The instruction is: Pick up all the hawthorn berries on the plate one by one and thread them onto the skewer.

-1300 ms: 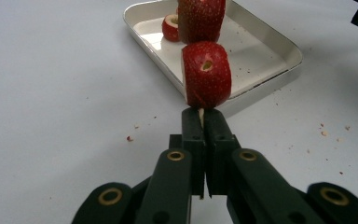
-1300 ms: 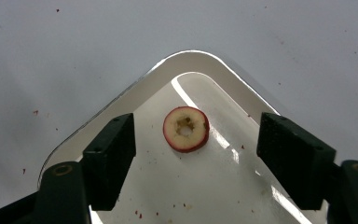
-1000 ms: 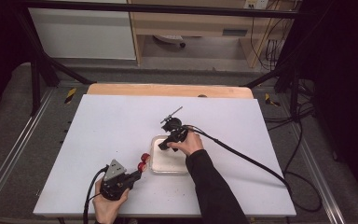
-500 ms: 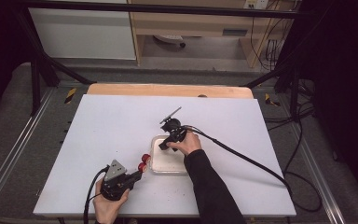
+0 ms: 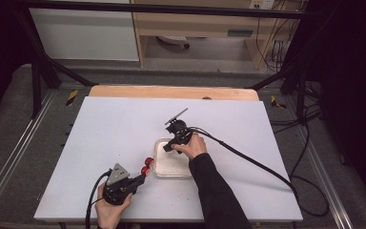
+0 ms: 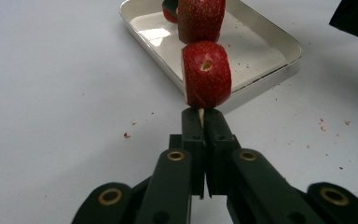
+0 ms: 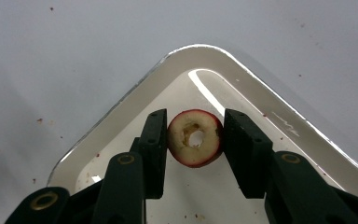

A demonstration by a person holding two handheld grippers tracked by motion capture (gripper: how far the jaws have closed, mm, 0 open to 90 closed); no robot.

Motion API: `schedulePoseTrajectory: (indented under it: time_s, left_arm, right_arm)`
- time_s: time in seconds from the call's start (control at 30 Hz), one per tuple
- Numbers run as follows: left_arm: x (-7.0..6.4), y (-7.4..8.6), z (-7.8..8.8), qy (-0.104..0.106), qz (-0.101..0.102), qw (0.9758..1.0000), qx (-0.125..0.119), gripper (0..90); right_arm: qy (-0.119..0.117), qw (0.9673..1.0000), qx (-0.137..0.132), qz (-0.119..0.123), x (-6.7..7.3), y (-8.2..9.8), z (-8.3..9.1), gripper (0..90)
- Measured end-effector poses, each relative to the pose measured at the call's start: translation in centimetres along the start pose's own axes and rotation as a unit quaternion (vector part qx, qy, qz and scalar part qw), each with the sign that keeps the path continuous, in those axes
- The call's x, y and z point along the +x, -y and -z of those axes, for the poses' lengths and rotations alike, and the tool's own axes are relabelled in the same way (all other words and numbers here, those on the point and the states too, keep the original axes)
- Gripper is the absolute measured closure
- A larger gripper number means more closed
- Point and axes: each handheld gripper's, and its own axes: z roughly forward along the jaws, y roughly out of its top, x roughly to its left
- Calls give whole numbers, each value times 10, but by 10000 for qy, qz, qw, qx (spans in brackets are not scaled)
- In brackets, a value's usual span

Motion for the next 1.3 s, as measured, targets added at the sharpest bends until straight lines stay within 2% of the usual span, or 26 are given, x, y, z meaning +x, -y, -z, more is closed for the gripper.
schedulePoseTrajectory:
  time_s: [0.23,0.37,0.47,0.53,0.63,0.67,0.7,0.73,0.77,0.8,0.83,0.9,0.93,0.97,1.0,1.2,1.3]
  left_arm:
    - [-4,-1,0,-15,-10,10000,-68,882]
    - [-10,-2,-3,39,-23,9999,-104,882]
    - [-16,-3,-7,72,-22,9999,-141,882]
    - [-20,-4,-9,96,-44,9998,-152,882]
    - [-27,-5,-13,127,-41,9997,-195,882]
    - [-29,-5,-14,127,-40,9997,-203,882]
    - [-32,-6,-16,127,-17,9997,-226,882]
    - [-34,-6,-17,140,-11,9996,-226,882]
    - [-36,-6,-18,148,7,9996,-251,882]
    - [-39,-7,-20,156,26,9995,-275,882]
    - [-41,-7,-21,164,57,9994,-299,882]
    - [-45,-7,-24,138,122,9992,-343,882]
    - [-47,-8,-25,150,151,9991,-358,882]
    - [-49,-8,-27,155,195,9990,-381,882]
    - [-51,-8,-29,210,248,9987,-403,882]
    - [-64,-9,-38,278,403,9974,-524,882]
    - [-70,-10,-43,288,532,9966,-566,882]
  right_arm:
    - [-64,9983,-532,-234,4,6,29,615]
    - [-142,9940,-973,-488,0,18,46,615]
    - [-239,9892,-1310,-619,-2,27,55,615]
    - [-308,9846,-1566,-714,-3,36,62,615]
    - [-434,9755,-1969,-880,-5,47,69,616]
    - [-493,9696,-2183,-986,-6,53,72,616]
    - [-533,9667,-2289,-1016,-7,56,73,615]
    - [-592,9601,-2491,-1125,-8,62,75,616]
    - [-635,9551,-2637,-1188,-9,67,75,615]
    - [-659,9519,-2728,-1234,-10,70,75,615]
    - [-680,9458,-2893,-1306,-10,76,76,616]
    - [-742,9383,-3077,-1395,-11,83,76,616]
    - [-753,9327,-3211,-1461,-12,87,76,616]
    - [-780,9296,-3276,-1500,-12,89,76,616]
    - [-801,9248,-3380,-1551,-12,92,76,616]
    - [-847,9068,-3794,-1633,-8,102,73,616]
    - [-913,8961,-4000,-1691,-5,104,73,616]
